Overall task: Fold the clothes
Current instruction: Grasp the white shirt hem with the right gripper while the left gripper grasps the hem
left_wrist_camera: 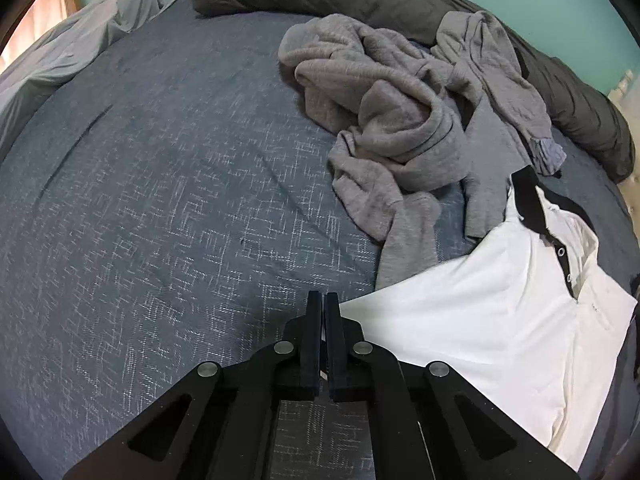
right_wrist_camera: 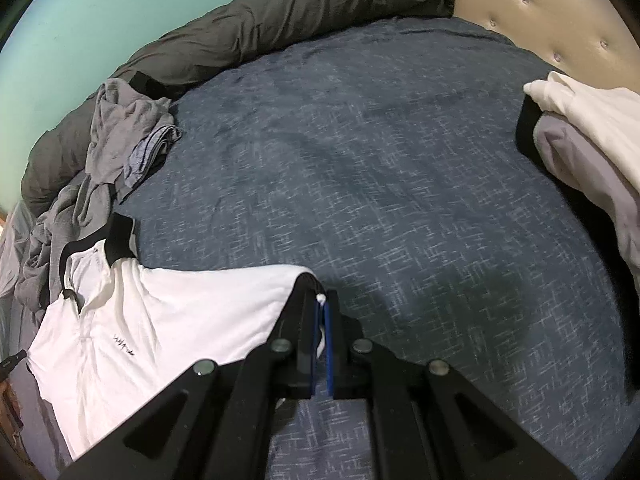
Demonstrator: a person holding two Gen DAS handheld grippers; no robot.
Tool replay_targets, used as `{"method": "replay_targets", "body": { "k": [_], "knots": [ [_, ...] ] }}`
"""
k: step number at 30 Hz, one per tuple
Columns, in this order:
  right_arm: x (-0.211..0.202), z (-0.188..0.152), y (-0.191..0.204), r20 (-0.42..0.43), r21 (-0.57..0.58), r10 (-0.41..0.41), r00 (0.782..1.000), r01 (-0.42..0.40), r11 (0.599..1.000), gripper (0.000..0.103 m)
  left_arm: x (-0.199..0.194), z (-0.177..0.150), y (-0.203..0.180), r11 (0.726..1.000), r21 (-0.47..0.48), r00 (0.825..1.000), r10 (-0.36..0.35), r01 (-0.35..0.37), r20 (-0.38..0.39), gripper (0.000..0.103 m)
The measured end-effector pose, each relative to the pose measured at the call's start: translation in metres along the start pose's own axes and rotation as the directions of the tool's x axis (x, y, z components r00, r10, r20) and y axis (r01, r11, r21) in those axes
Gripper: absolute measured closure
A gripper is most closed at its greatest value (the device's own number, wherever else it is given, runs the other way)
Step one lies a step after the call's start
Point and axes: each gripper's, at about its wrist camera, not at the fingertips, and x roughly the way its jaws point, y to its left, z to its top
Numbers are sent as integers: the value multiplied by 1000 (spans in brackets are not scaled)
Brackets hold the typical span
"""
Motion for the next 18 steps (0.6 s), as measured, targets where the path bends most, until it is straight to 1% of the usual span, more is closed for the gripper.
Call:
{"method": "replay_targets", "body": {
  "k": [9, 13, 18],
  "knots": [
    [3, 3, -15, -3, 19, -41, 999, 41, 999, 101, 5, -8, 3, 1000, -4, 1000, 7, -7, -2, 102],
    [6, 3, -25, -7, 34, -76, 997, 76, 996, 101, 7, -9, 6, 1000, -14, 1000, 6, -6, -8, 102],
    [10, 6, -32, -13, 34, -108, 994, 108, 994, 101, 9, -7, 2, 1000, 2, 1000, 18, -18, -14, 102]
  ]
}}
